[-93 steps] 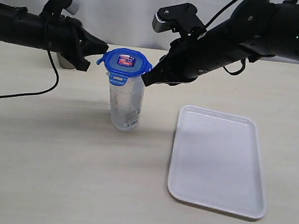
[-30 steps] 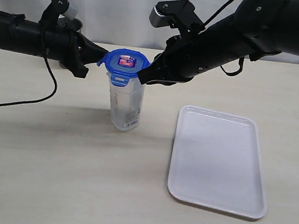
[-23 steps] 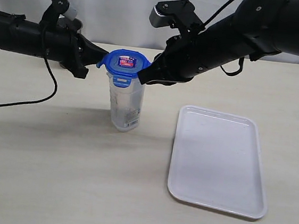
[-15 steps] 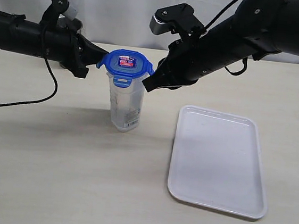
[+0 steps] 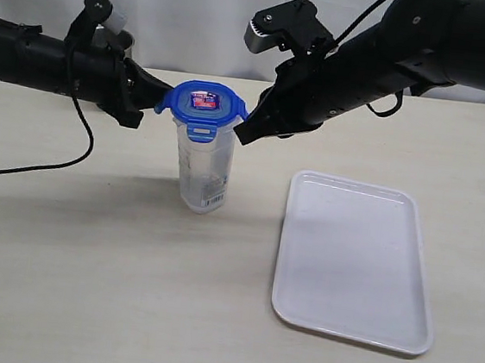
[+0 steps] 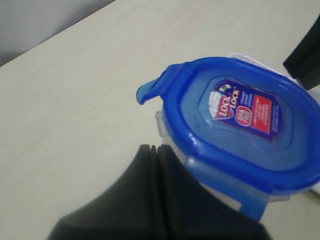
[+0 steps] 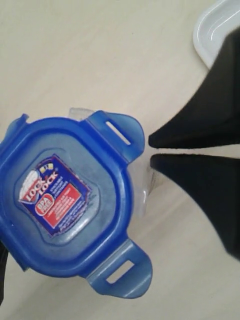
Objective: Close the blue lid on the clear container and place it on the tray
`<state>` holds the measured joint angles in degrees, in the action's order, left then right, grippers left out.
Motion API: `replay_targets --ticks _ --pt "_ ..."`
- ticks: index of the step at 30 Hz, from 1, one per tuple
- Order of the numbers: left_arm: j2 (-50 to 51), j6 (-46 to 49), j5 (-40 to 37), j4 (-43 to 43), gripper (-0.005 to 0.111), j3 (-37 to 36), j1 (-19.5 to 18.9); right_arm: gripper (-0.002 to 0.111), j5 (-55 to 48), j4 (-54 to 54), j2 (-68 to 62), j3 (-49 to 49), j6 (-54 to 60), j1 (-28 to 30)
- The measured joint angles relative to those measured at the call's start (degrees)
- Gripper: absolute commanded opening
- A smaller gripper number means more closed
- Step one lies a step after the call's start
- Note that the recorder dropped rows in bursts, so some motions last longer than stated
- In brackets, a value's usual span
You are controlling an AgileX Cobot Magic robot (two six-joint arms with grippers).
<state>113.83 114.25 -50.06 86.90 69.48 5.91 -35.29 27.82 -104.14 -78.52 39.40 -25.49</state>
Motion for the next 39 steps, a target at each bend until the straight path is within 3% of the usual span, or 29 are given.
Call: replay_targets --ticks 24,32,39 --pt "0.0 -2.8 -1.1 -1.1 0.0 0.0 0.0 0.005 -1.5 -0.1 0.0 0.0 -1.1 0.0" --pt "-4.7 -2.4 5.4 -1.3 0.0 -2.9 0.0 0.005 -1.8 -0.1 0.0 0.0 -1.1 0.0" --pt "-5.5 -0.5 2.3 -1.4 0.0 -4.0 0.0 0.005 -2.2 -0.1 0.0 0.0 -1.1 0.0"
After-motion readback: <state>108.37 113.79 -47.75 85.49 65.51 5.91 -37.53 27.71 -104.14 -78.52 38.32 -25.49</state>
